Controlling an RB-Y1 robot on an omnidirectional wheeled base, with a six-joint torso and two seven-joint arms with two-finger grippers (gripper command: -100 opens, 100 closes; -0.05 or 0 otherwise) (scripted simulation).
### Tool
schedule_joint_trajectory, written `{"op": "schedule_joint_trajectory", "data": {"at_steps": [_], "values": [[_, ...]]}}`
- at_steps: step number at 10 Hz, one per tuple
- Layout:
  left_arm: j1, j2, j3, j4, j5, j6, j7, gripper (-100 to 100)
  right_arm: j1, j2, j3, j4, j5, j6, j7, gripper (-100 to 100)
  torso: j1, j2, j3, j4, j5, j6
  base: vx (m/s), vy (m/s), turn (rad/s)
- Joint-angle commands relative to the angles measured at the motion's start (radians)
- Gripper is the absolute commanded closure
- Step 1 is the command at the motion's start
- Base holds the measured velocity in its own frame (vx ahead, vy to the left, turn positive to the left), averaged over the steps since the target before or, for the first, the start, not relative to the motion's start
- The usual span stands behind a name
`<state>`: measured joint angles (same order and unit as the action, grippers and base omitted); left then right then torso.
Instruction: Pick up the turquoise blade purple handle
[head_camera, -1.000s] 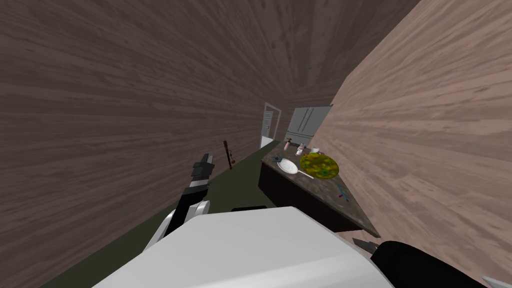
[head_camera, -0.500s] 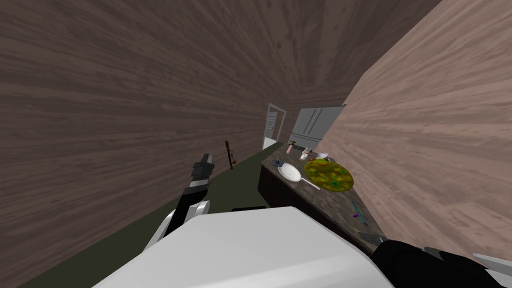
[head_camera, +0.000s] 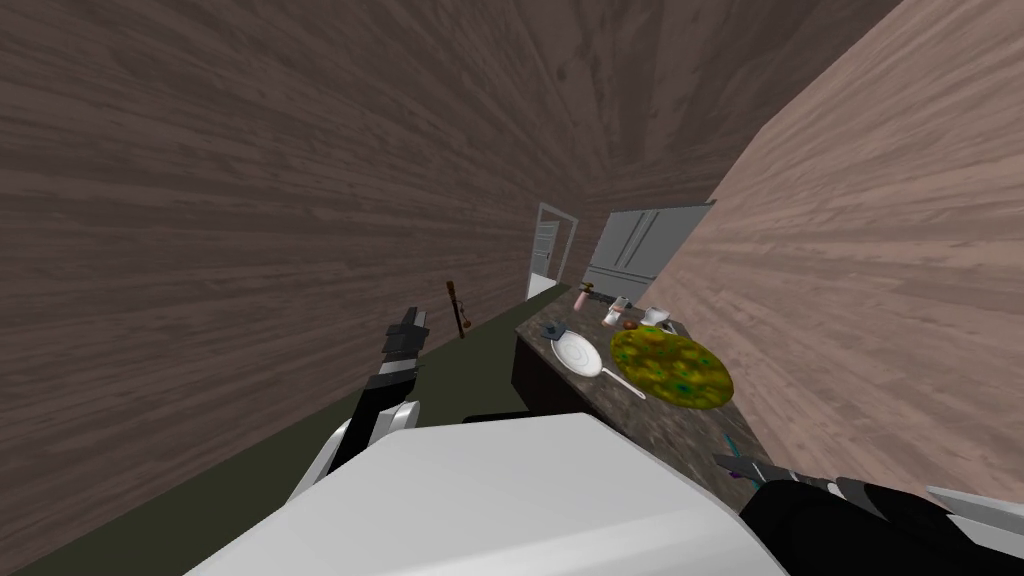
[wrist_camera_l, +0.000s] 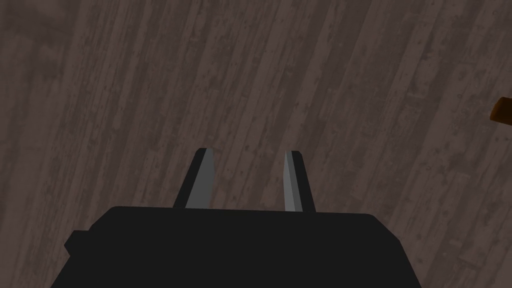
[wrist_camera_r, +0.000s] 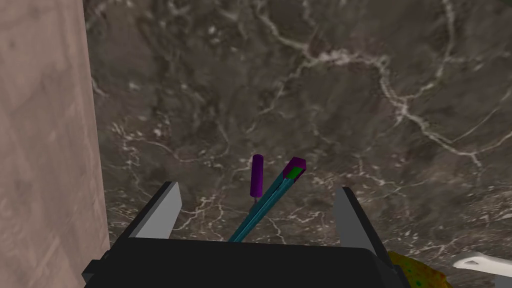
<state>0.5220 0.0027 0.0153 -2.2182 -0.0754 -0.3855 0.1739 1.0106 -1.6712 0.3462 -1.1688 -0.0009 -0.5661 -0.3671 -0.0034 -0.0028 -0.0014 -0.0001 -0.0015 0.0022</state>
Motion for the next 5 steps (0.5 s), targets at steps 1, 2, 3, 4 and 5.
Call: {"op": "schedule_joint_trajectory", "data": {"at_steps": [1, 2, 3, 4, 5], "values": [[0.0, 0.0, 0.0, 0.0, 0.0, 0.0, 0.0, 0, -0.011, 0.033, 0.008, 0.008, 0.011, 0.011, 0.012, -100, 0.0, 0.0, 0.0, 0.0, 0.0, 0.0, 0.02, -0.01, 0.072], [0.0, 0.0, 0.0, 0.0, 0.0, 0.0, 0.0, 0, -0.017, 0.05, 0.012, 0.011, 0.016, 0.017, 0.019, -100, 0.001, 0.0, 0.0, 0.0, 0.0, 0.0, 0.03, -0.013, 0.061], [0.0, 0.0, 0.0, 0.0, 0.0, 0.0, 0.0, 0, -0.026, 0.075, 0.018, 0.017, 0.025, 0.025, 0.028, -100, 0.002, 0.0, 0.0, 0.0, 0.0, 0.0, 0.042, -0.017, 0.059], [0.0, 0.0, 0.0, 0.0, 0.0, 0.0, 0.0, 0, -0.029, 0.063, 0.019, 0.013, 0.024, 0.022, 0.02, -100, 0.002, -0.001, 0.0, 0.0, 0.0, 0.0, 0.02, -0.008, 0.014], [0.0, 0.0, 0.0, 0.0, 0.0, 0.0, 0.0, 0, -0.031, 0.065, 0.021, 0.013, 0.026, 0.025, 0.02, 100, 0.002, 0.0, 0.0, 0.0, 0.001, 0.0, 0.0, 0.0, 0.0]]}}
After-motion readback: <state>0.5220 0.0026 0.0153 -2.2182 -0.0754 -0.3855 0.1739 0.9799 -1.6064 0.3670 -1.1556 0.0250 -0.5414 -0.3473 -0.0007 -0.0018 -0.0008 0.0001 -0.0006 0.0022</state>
